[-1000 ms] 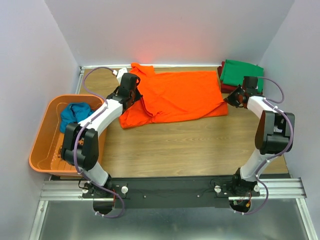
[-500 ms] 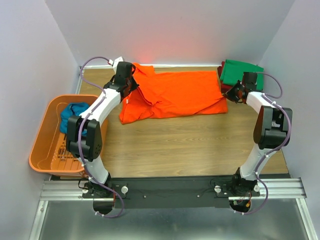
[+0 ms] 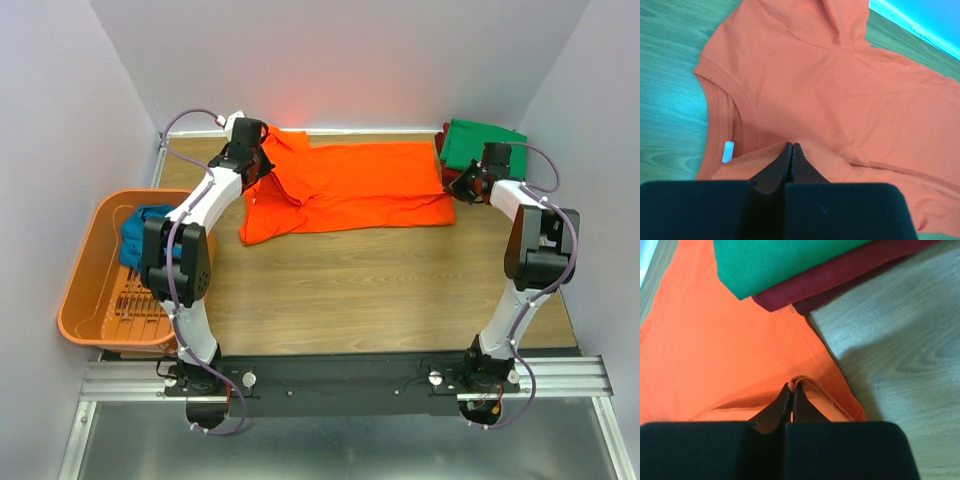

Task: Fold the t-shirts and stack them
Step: Fold the tshirt

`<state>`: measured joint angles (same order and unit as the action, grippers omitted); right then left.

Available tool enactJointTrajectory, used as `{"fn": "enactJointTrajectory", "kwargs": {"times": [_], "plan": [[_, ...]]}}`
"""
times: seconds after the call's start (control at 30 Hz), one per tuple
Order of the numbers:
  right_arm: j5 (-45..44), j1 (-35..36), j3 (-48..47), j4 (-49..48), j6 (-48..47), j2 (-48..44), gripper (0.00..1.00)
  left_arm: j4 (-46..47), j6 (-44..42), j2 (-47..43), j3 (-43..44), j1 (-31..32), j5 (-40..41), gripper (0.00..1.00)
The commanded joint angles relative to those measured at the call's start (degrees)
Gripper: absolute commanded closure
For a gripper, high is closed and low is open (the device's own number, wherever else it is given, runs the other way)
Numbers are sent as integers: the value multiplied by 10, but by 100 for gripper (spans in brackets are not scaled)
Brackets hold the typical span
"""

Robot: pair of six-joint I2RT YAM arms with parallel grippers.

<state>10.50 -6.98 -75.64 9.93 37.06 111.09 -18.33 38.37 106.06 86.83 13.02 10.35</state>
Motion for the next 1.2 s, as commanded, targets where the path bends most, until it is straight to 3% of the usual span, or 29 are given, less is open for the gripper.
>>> {"fn": "enactJointTrajectory", "kwargs": {"times": [0.0,0.13,0.27,0.3,0.33,0.37,0.4,0.47,0.53,0.57,0.7,0.87,1.17], "plan": [[15,-4,-28,-7,-16,21,97,-6,-14,22,28,-5,-17,100],[14,-3,-34,-6,-22,29,93,-7,-15,38,48,-6,-20,100],[10,-3,-33,-7,-29,32,71,-1,-26,49,59,-11,-30,97],[8,-3,-33,-6,-30,31,58,0,-28,48,62,-14,-35,91],[8,-3,-32,-5,-32,28,52,2,-29,46,62,-17,-40,86],[6,-3,-31,-3,-35,26,46,4,-33,42,62,-19,-45,76],[1,-3,-30,-1,-36,17,36,7,-40,31,56,-20,-47,70],[-6,-3,-21,6,-37,4,31,7,-40,8,46,-20,-44,57],[-21,-3,-8,10,-35,-21,28,17,-44,-8,19,-20,-42,41],[-24,-3,7,11,-29,-29,28,21,-43,-22,12,-20,-39,39],[-48,-4,72,11,-12,-80,28,15,-30,-52,-22,-20,-46,40],[-73,-3,144,7,2,-125,32,29,7,-119,-129,-8,-26,40],[-56,-4,217,-30,22,-156,36,18,134,-205,-300,52,88,40]]}}
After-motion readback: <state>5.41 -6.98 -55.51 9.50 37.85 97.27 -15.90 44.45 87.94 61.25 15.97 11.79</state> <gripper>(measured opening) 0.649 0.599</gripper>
